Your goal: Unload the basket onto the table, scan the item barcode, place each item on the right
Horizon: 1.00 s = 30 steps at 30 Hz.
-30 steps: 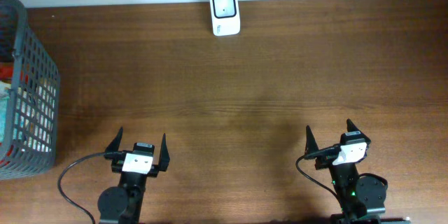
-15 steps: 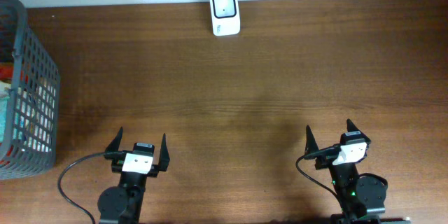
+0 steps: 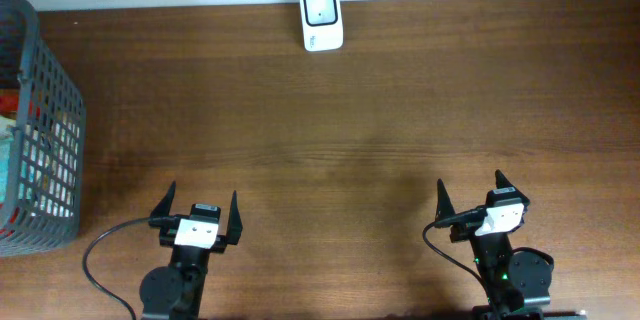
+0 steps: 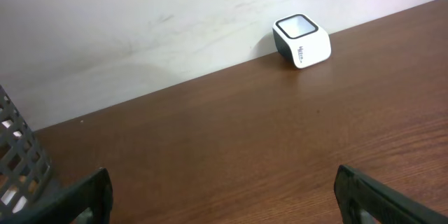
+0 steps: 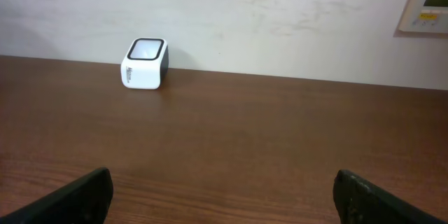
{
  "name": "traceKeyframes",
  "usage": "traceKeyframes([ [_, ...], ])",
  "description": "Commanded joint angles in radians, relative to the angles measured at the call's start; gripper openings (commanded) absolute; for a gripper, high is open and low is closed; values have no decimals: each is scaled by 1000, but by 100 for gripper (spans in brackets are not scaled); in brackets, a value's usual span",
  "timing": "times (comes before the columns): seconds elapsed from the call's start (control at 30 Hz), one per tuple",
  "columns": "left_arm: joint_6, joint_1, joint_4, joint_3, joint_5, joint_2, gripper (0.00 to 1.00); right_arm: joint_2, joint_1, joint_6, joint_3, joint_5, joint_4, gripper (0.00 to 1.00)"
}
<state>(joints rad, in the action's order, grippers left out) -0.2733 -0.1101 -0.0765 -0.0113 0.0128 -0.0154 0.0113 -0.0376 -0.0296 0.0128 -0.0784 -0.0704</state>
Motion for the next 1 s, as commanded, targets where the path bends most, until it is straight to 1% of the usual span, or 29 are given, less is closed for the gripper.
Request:
traceKeyframes([
  [0.0, -13, 2, -6, 3, 10, 9, 99, -8, -7, 8, -7, 5, -2, 99],
  [0.47, -13, 2, -3, 2, 10, 9, 99, -8, -7, 8, -7, 5, -2, 99],
  [0.63, -4, 2, 76, 2, 10, 9, 99, -8, -7, 8, -7, 5, -2, 99],
  [0.7, 39, 2, 114, 1, 10, 9, 99, -8, -7, 8, -7, 5, -2, 99],
  [0.77, 86, 2, 121, -11, 10, 9, 99, -8, -7, 8, -7, 5, -2, 99],
  [0.83, 127, 2, 120, -44, 10, 7, 99, -8, -7, 8, -7, 5, -2, 99],
  [0.87, 129, 2, 114, -70, 9, -3, 99, -8, -7, 8, -7, 5, -2, 99],
  [0.97, 130, 2, 81, -218, 2, -116, 99, -8, -7, 8, -7, 5, -2, 99],
])
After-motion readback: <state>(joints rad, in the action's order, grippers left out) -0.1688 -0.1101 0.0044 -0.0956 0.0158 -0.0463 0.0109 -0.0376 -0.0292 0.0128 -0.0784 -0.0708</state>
